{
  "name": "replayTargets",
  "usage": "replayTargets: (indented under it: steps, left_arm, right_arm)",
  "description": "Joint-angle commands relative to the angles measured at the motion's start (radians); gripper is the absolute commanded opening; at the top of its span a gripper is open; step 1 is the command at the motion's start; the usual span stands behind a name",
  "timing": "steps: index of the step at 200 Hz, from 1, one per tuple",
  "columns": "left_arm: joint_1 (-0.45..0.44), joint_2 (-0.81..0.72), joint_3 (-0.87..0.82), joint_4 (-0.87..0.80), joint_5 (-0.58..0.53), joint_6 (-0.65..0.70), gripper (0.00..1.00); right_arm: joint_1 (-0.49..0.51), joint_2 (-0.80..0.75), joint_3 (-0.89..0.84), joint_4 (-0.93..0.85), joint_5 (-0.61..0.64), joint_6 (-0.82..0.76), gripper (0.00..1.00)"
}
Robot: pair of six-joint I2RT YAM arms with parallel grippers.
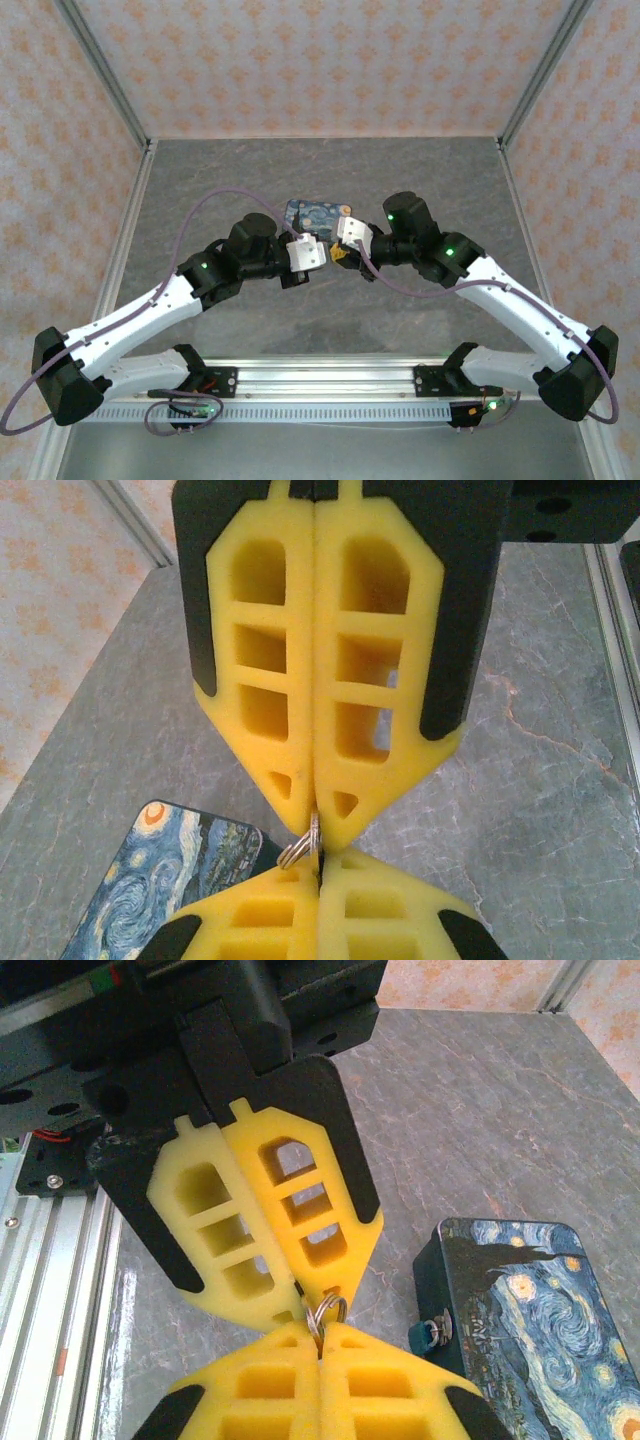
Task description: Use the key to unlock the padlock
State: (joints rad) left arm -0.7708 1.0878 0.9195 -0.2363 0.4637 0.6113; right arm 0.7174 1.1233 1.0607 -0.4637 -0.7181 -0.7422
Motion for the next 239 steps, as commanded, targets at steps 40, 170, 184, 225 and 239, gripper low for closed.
replayTargets:
  steps: [40, 170, 184, 225, 239]
  left_arm:
    - [-0.007, -0.036, 0.001, 0.006, -0.021, -0.025, 0.3]
    - [0.068, -0.267, -0.207, 0.448, -0.5, -1.182, 0.84]
    - [0.094, -0.238, -0.201, 0.456, -0.487, -1.376, 0.84]
    - [0.107, -0.114, -0.232, 0.699, -0.391, -1.738, 0.84]
    - [0.104, -0.067, -0.235, 0.793, -0.358, -1.808, 0.83]
  right_arm:
    - [-0.018, -0.061, -0.021, 0.049, 0.0, 0.055, 0.0]
    - [-0.114, -0.175, -0.32, 0.858, 0.131, 0.931, 0.0]
    - [-0.102, -0.177, -0.322, 0.87, 0.171, 0.984, 0.0]
    - [-0.059, -0.171, -0.339, 0.915, 0.29, 1.159, 0.0]
    - [-0.045, -0.162, -0.347, 0.935, 0.313, 1.213, 0.0]
